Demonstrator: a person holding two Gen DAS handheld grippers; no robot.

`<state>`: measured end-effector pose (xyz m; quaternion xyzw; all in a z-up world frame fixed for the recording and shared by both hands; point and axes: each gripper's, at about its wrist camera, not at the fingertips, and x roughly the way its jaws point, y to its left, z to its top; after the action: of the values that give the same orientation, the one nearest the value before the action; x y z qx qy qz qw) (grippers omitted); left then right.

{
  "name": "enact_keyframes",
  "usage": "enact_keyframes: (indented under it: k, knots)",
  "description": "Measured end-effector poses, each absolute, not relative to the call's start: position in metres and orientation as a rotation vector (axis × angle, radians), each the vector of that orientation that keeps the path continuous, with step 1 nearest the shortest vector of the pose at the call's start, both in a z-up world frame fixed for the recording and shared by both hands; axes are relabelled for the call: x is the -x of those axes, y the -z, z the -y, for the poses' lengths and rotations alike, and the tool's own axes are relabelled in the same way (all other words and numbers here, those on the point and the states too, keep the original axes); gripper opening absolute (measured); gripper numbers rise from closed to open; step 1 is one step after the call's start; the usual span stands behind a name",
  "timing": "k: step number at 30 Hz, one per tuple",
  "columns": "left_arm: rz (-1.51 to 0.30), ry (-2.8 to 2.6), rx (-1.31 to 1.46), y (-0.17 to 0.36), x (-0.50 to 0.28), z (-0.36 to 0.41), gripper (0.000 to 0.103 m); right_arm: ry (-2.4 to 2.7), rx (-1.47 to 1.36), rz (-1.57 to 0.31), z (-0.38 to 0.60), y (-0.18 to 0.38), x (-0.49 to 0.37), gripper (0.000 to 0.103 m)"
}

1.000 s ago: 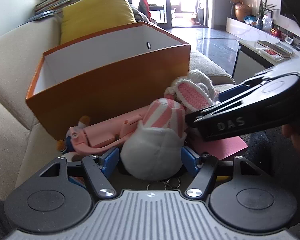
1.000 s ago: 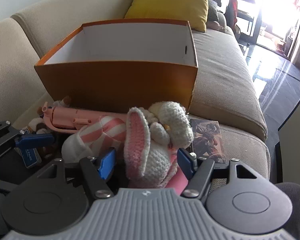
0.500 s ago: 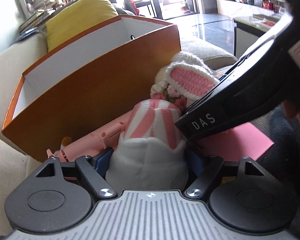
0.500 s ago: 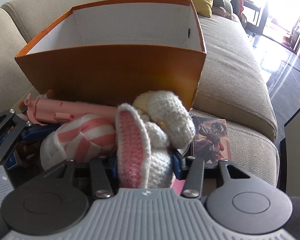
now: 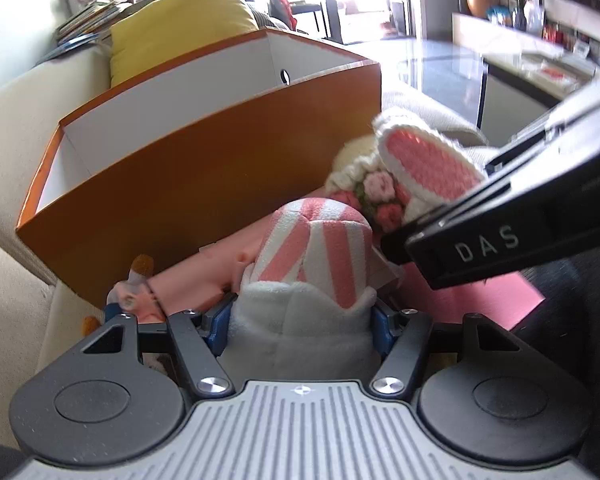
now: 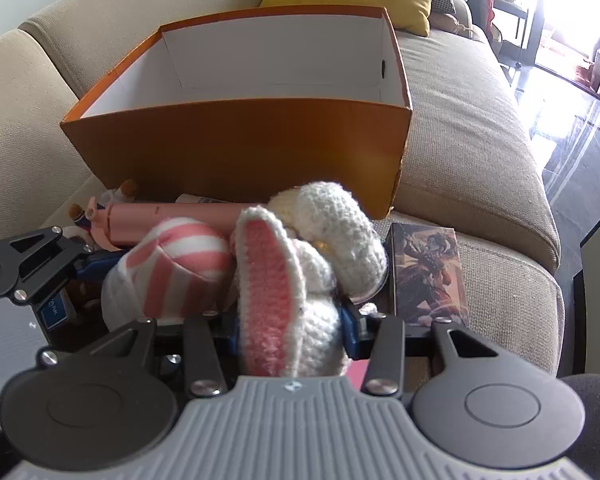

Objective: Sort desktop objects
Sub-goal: 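Grasp the striped plush with the left gripper while the right grasps the crocheted bunny, then lower both plushes into the shoebox and open both grippers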

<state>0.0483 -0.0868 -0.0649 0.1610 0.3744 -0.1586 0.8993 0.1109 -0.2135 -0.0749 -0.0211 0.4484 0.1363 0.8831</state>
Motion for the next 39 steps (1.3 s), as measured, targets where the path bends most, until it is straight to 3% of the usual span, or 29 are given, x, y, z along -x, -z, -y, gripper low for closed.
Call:
enact_keyframes:
  k: [9,29,34,39]
  knots:
    - [-0.803,0.380,-0.062,0.030,-0.037,0.049,0.076,-0.314,0.021,-0.886,0.217,0.050,-0.098,0.047]
    - [-0.691,0.364,0.204,-0.086,-0.137,-0.061,0.076,-0.462,0.103,-0.656,0.166,-0.056,-0.156,0.047]
    - [-0.770,0.357,0.255,-0.081,-0.193,-0.071,0.076,-0.493,0.060,-0.707,0.151,-0.059,-0.211,0.047]
    - [-0.876,0.311,0.272,-0.045,-0.240,-0.070,0.076,-0.502,-0.013,-0.867,0.140,-0.024,-0.265,0.047]
